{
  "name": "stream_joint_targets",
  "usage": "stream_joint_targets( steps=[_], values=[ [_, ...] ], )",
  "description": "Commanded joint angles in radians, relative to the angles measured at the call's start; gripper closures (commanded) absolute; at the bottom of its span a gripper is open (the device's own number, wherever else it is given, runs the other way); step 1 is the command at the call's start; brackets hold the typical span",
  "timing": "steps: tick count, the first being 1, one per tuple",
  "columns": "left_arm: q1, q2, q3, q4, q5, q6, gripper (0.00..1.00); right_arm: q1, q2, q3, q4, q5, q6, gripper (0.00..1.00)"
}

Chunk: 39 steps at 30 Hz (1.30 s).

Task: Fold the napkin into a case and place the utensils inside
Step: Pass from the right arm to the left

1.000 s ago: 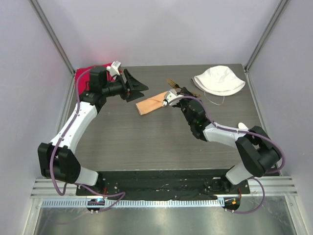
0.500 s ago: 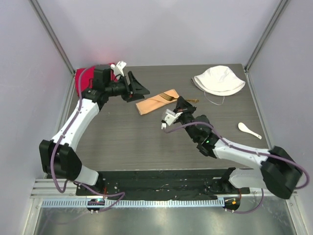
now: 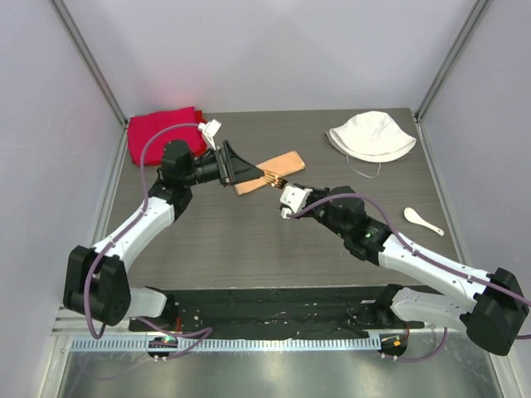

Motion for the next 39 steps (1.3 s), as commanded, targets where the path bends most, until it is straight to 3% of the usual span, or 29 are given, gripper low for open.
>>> stream_joint_targets(
  steps=[1, 11, 19, 28, 29, 32, 33, 35, 38, 39],
  values=[
    [-0.037, 0.038, 0.059, 0.169, 0.043, -0.085, 0.3, 0.001, -0.015, 0.018, -0.004, -0.068, 0.072, 0.99],
    [-0.086, 0.109, 0.096, 0.14, 0.101, -0.093, 0.36, 0.004, -0.009, 0.025, 0.016, -0.107, 0.103, 0.99],
    [-0.087, 0.054, 0.116, -0.134, 0.095, 0.096, 0.43, 0.003, -0.018, 0.017, 0.022, -0.102, 0.11, 0.99],
    [-0.087, 0.046, 0.121, -0.116, 0.12, 0.088, 0.78, 0.004, 0.0, 0.052, -0.034, -0.107, 0.116, 0.99],
    [-0.087, 0.041, 0.121, -0.122, 0.107, 0.1, 0.9, 0.006, 0.002, 0.064, -0.039, -0.098, 0.151, 0.74],
    [-0.089, -0.018, 0.136, -0.208, 0.034, 0.27, 1.0, 0.006, -0.018, 0.1, -0.09, 0.006, 0.32, 0.09],
    [-0.092, -0.056, 0.156, -0.31, 0.009, 0.347, 1.0, 0.005, -0.032, 0.124, -0.141, 0.03, 0.44, 0.01],
    [-0.112, -0.09, 0.166, -0.395, -0.072, 0.53, 1.0, 0.004, -0.072, 0.146, -0.209, 0.062, 0.574, 0.0],
    [-0.143, -0.153, 0.153, -0.446, -0.141, 0.692, 1.0, 0.004, -0.086, 0.184, -0.365, 0.086, 0.795, 0.0],
    [-0.184, -0.167, 0.139, -0.466, -0.202, 0.741, 1.0, 0.0, -0.084, 0.192, -0.416, 0.12, 0.98, 0.01]
  ],
)
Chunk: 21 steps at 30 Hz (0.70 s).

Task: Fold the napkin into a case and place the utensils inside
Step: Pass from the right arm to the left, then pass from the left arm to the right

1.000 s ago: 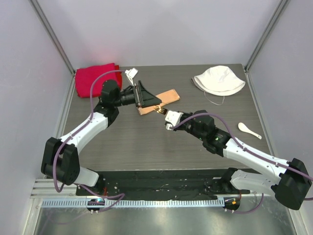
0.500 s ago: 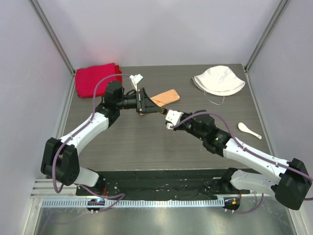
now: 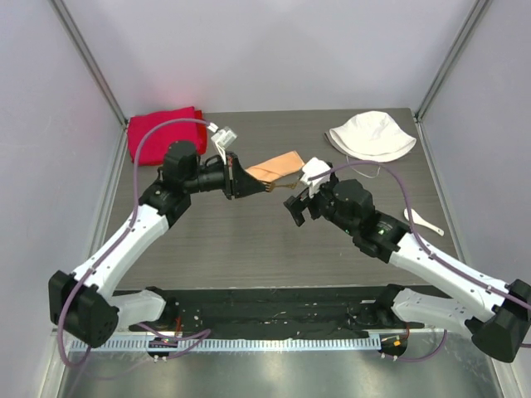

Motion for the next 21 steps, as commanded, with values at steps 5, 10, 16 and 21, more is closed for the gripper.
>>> stream_joint_targets(
  steps=[5, 10, 16, 21],
  values=[
    [-0.249, -0.1, 0.055, -0.232, -0.432, 0.633, 1.0, -0.07, 0.077, 0.295, -0.369, 0.046, 0.933, 0.01],
    [-0.372, -0.098, 0.058, -0.229, -0.623, 0.747, 1.0, -0.164, 0.138, 0.36, -0.328, -0.052, 1.18, 0.05],
    [-0.539, -0.098, 0.058, -0.214, -0.827, 0.873, 1.0, -0.199, 0.241, 0.29, -0.172, -0.237, 1.33, 0.25],
    [-0.613, -0.109, 0.052, -0.208, -0.936, 0.928, 1.0, -0.207, 0.239, 0.225, -0.126, -0.227, 1.372, 0.26]
  ],
)
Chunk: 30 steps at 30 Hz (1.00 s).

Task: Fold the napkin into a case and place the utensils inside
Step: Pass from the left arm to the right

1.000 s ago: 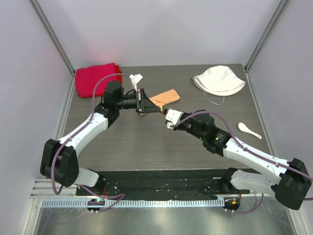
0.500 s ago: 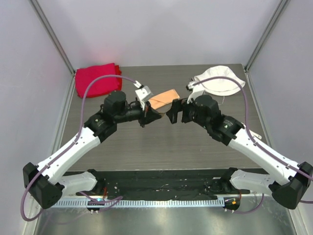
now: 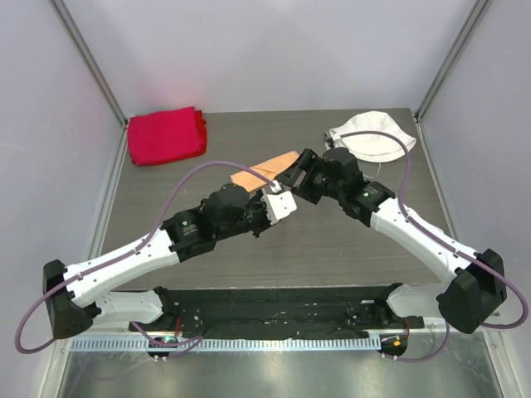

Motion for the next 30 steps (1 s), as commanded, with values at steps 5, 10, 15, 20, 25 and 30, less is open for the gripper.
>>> stream_joint_targets(
  steps=[5, 10, 15, 20, 25, 30],
  values=[
    [-0.106, -0.006, 0.021, 0.043, -0.229, 0.175, 1.0, -0.013, 0.015, -0.081, 0.151, -0.106, 0.17, 0.41],
    [-0.143, 0.008, 0.029, 0.037, -0.241, 0.177, 1.0, -0.044, 0.016, -0.155, 0.337, -0.145, 0.238, 0.79],
    [-0.103, -0.009, 0.084, -0.069, -0.257, -0.057, 0.56, -0.059, 0.0, -0.209, 0.566, -0.119, 0.151, 0.99],
    [0.025, -0.101, 0.078, -0.034, -0.068, -0.487, 0.16, -0.059, -0.039, -0.339, 0.88, -0.067, -0.012, 0.99],
    [0.145, -0.127, 0.041, -0.103, -0.135, -1.097, 0.15, -0.038, -0.083, -0.491, 1.15, 0.071, -0.052, 0.99],
    [0.271, -0.045, -0.059, -0.031, 0.062, -1.521, 0.22, 0.064, -0.114, -0.556, 1.368, 0.26, -0.289, 0.99]
  ],
)
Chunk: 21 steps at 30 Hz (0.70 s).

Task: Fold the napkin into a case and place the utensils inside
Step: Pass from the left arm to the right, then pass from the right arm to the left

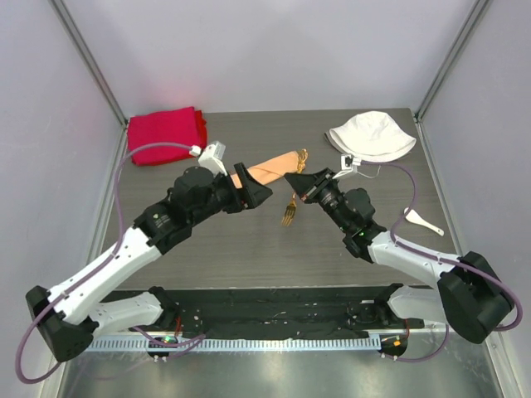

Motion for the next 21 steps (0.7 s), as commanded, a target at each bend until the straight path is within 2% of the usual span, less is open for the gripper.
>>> stream_joint_targets(
  steps=[1, 3, 9, 12, 17, 21],
  values=[
    [0.066, 0.091, -0.061, 0.07, 0.162, -0.497, 0.22, 0.065, -0.052, -0.008, 0.324, 0.219, -0.235, 0.99],
    [0.072, 0.103, -0.056, 0.088, 0.171, -0.566, 0.22, 0.084, -0.057, 0.001, 0.321, 0.254, -0.299, 0.99],
    [0.089, 0.101, -0.131, 0.248, 0.205, -0.693, 0.34, 0.09, -0.065, 0.01, 0.332, 0.36, -0.318, 0.99],
    [0.089, 0.111, -0.228, 0.508, 0.258, -0.745, 0.37, 0.087, -0.043, 0.001, 0.349, 0.373, -0.286, 0.99],
    [0.089, 0.16, -0.281, 0.631, 0.307, -0.761, 0.39, 0.087, -0.013, -0.002, 0.382, 0.394, -0.228, 0.99],
    [0.089, 0.169, -0.306, 0.745, 0.298, -0.775, 0.45, 0.088, 0.016, 0.013, 0.396, 0.394, -0.203, 0.99]
  ],
)
